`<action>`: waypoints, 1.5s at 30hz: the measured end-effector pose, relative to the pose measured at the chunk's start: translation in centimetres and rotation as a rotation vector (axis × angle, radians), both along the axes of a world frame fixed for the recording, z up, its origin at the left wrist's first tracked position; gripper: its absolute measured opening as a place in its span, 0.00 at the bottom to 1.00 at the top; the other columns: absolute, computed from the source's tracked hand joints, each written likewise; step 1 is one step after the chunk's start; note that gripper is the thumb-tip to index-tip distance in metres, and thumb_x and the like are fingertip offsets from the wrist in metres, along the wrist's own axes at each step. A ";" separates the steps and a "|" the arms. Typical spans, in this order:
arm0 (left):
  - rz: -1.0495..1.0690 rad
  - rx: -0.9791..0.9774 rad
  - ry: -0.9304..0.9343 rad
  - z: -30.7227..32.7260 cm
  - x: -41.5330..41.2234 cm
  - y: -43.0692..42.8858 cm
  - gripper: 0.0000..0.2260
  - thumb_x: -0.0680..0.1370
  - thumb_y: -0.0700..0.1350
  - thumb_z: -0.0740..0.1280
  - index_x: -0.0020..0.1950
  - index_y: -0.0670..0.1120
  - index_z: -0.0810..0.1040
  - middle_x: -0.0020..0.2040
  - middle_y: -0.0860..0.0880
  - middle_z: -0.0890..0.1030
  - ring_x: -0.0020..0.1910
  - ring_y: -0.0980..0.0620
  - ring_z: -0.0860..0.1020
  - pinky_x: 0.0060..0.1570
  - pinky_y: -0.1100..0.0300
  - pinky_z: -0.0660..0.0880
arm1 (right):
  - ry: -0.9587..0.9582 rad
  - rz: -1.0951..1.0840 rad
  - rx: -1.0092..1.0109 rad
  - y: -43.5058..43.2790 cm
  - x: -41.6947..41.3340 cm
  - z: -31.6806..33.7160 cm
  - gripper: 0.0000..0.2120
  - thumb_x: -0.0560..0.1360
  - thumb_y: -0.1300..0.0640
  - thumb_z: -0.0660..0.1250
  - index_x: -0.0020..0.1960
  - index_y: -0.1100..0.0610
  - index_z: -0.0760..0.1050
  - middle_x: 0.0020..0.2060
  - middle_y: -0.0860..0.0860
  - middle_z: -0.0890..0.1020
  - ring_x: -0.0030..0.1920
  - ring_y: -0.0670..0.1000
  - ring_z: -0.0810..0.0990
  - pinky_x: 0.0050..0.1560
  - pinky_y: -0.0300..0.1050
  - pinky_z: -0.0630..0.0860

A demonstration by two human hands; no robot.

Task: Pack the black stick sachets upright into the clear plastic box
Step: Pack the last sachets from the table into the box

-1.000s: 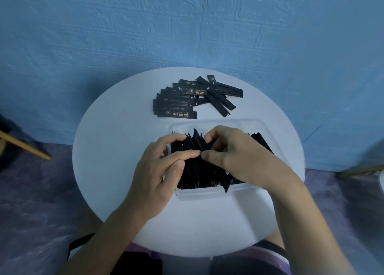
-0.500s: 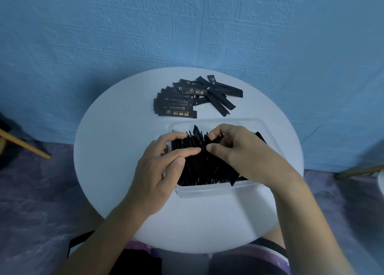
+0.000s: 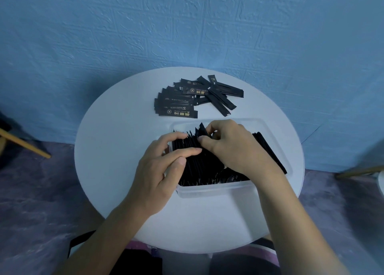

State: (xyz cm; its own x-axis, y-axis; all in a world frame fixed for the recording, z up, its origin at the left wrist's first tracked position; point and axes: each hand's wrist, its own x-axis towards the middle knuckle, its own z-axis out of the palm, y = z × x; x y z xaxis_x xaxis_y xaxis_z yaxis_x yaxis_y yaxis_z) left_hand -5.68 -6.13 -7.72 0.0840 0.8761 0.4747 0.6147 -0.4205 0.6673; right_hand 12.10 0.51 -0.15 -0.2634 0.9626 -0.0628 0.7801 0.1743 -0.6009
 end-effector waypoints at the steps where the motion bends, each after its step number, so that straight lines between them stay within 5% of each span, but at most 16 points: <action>1: 0.000 0.000 -0.001 0.0 0.0 0.0 0.19 0.82 0.48 0.55 0.63 0.55 0.83 0.69 0.55 0.73 0.56 0.50 0.77 0.57 0.62 0.68 | 0.015 0.003 -0.009 0.0 0.1 0.1 0.09 0.77 0.48 0.66 0.43 0.52 0.76 0.30 0.47 0.80 0.30 0.50 0.77 0.29 0.36 0.67; 7: -0.002 0.006 0.001 -0.1 0.0 0.0 0.19 0.82 0.48 0.55 0.63 0.54 0.83 0.69 0.53 0.74 0.64 0.49 0.75 0.60 0.63 0.67 | 0.123 0.036 -0.070 -0.2 0.4 0.0 0.11 0.77 0.50 0.67 0.41 0.56 0.75 0.25 0.46 0.75 0.22 0.48 0.72 0.25 0.34 0.67; 14: 0.003 0.005 0.004 0.1 0.1 -0.1 0.19 0.82 0.48 0.55 0.62 0.53 0.84 0.68 0.54 0.74 0.56 0.52 0.77 0.58 0.64 0.67 | 0.040 -0.005 0.025 -0.6 -0.5 -1.1 0.13 0.78 0.43 0.67 0.41 0.51 0.73 0.30 0.47 0.76 0.32 0.47 0.74 0.32 0.42 0.66; 17: 0.003 0.008 0.015 0.1 0.0 -0.1 0.19 0.82 0.48 0.55 0.62 0.53 0.84 0.68 0.53 0.74 0.61 0.50 0.77 0.60 0.65 0.66 | 0.027 -0.012 0.042 -0.9 -0.6 -1.1 0.15 0.78 0.41 0.65 0.40 0.50 0.72 0.29 0.47 0.76 0.31 0.47 0.73 0.31 0.40 0.64; 23: -0.011 0.017 0.012 0.0 -0.1 -0.1 0.18 0.83 0.49 0.55 0.64 0.56 0.82 0.69 0.53 0.74 0.65 0.49 0.75 0.60 0.61 0.68 | 0.126 0.047 -0.154 -1.7 0.7 0.3 0.13 0.82 0.44 0.61 0.46 0.50 0.78 0.26 0.50 0.79 0.24 0.48 0.81 0.32 0.40 0.74; 31: 0.103 0.155 0.173 0.8 -0.4 -0.4 0.15 0.81 0.48 0.61 0.59 0.53 0.86 0.61 0.53 0.79 0.56 0.51 0.72 0.58 0.63 0.67 | 0.236 0.060 -0.236 -1.7 1.6 -0.2 0.09 0.81 0.48 0.66 0.46 0.52 0.76 0.30 0.50 0.80 0.27 0.51 0.81 0.36 0.51 0.83; 35: 0.174 0.281 0.211 1.0 -0.1 -0.9 0.12 0.80 0.46 0.63 0.52 0.48 0.87 0.49 0.51 0.80 0.48 0.51 0.74 0.47 0.61 0.72 | 0.260 0.068 -0.252 -1.7 1.5 -0.3 0.11 0.80 0.49 0.67 0.46 0.56 0.76 0.25 0.47 0.76 0.25 0.47 0.77 0.28 0.41 0.76; 41: 0.268 0.110 0.052 0.7 0.5 -1.5 0.15 0.80 0.53 0.61 0.59 0.51 0.83 0.52 0.54 0.72 0.38 0.57 0.75 0.37 0.74 0.70 | 0.278 0.068 -0.272 -1.5 1.7 -0.1 0.10 0.81 0.50 0.67 0.46 0.56 0.76 0.26 0.47 0.78 0.28 0.49 0.79 0.31 0.44 0.79; 45: 0.199 0.021 -0.002 0.4 0.4 -1.5 0.17 0.82 0.53 0.58 0.64 0.54 0.82 0.39 0.58 0.72 0.36 0.53 0.74 0.36 0.72 0.67 | 0.234 0.065 -0.242 -1.3 1.7 0.0 0.10 0.81 0.50 0.66 0.44 0.55 0.76 0.26 0.48 0.79 0.28 0.50 0.80 0.38 0.51 0.83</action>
